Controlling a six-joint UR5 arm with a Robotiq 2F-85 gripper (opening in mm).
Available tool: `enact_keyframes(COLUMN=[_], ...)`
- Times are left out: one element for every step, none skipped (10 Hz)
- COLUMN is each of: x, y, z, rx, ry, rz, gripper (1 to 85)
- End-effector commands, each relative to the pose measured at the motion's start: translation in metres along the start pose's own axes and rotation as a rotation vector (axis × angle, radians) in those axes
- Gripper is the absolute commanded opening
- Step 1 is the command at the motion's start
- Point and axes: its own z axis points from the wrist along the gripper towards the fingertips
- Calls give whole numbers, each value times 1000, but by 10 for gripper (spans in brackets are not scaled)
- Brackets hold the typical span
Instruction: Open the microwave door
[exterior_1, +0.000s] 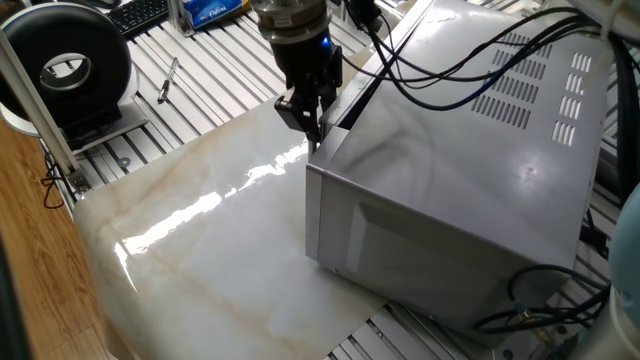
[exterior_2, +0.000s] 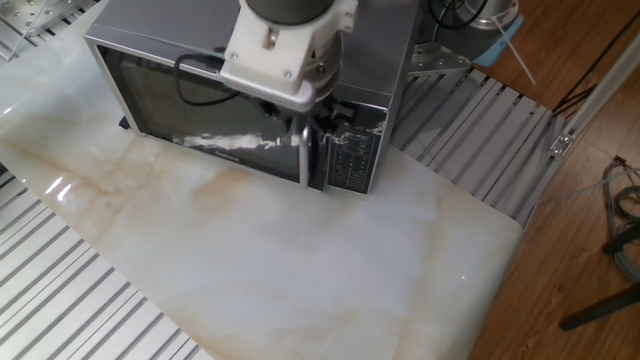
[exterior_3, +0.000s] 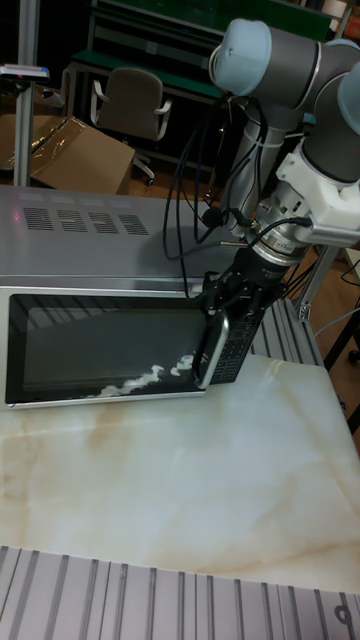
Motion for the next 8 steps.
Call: enact_keyframes(x=[7, 12, 15, 16, 19, 21, 22, 23], y=[9, 8, 5, 5, 5, 1, 1, 1], z=[-18, -23, -27, -31, -34, -38, -40, -42], rx=[-32, -27, -12, -7, -5, 9, 13, 15], ry=[-21, -21, -22, -32, -34, -39, -45, -48], rz=[18, 19, 13, 18, 31, 32, 34, 32], gripper=[440, 427, 420, 393, 350, 323, 303, 300])
